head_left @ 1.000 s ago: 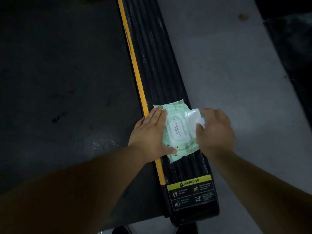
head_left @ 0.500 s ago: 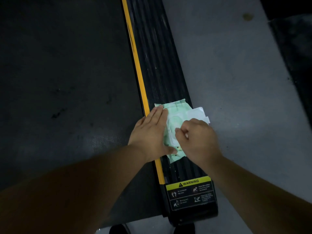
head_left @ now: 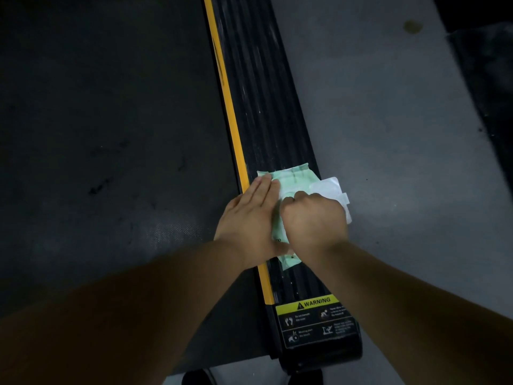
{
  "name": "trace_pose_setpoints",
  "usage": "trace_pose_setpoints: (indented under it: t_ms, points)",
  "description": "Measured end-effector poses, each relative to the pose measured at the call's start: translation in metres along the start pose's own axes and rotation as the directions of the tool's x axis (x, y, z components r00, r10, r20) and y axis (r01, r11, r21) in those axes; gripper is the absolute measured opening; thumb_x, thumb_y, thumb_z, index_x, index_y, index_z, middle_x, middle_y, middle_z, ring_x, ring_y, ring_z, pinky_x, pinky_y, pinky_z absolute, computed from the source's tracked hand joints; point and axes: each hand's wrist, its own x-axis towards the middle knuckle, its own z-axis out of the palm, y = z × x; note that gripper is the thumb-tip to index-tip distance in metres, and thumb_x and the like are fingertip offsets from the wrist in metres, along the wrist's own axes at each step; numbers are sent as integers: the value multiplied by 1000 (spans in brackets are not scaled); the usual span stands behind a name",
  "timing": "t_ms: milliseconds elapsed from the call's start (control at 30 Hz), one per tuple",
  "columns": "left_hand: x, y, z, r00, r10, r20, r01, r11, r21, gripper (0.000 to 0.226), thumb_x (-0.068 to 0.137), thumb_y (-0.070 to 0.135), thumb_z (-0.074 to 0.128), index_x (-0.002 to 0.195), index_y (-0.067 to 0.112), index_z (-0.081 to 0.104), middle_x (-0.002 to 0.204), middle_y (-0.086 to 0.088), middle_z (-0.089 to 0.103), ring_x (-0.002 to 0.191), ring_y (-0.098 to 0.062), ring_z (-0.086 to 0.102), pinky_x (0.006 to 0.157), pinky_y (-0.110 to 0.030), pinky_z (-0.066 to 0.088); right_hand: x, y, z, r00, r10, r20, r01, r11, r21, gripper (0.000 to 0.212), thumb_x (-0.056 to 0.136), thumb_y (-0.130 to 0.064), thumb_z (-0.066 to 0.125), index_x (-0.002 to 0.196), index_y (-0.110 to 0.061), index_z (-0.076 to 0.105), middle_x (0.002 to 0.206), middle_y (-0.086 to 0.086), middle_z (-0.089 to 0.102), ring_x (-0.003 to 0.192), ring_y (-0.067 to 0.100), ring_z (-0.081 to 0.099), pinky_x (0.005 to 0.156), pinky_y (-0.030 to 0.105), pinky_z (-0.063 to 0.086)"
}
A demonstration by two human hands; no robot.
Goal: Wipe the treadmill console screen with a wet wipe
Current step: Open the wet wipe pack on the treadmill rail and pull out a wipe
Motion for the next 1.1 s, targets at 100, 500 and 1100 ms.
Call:
trace_pose_setpoints:
  t_ms: [100, 500, 1100]
  points:
    - [-1, 0, -1, 1000, 0, -2, 0, 1000, -10, 127, 76, 72, 71, 162, 22, -9, 170, 7, -17, 154, -7, -17, 126, -39, 6, 4, -4, -1, 996, -29, 79, 34, 997, -65, 46, 28, -13, 85, 48, -19, 44, 50, 1, 51, 38, 20, 50, 46, 21, 19]
    - [1, 0, -2, 999, -10, 32, 10, 1000, 17, 128, 78, 72, 69, 160, 22, -17, 169, 6, -23, 153, -8, -20, 125, -40, 6, -2, 19, 10, 962, 170, -215, -88, 934, 345, 18, 71, -24, 56, 61, -10, 58, 53, 3, 52, 43, 17, 39, 46, 21, 21]
    - [3, 8, 4, 999, -44, -6, 44, 999, 23, 113, 83, 74, 58, 161, 29, -10, 170, 2, -18, 155, -12, -19, 127, -45, 6, -29, 18, 8, 921, 292, -257, -101, 817, 569, 15, 85, -23, 55, 72, -17, 59, 65, -5, 52, 53, 14, 46, 46, 29, 40]
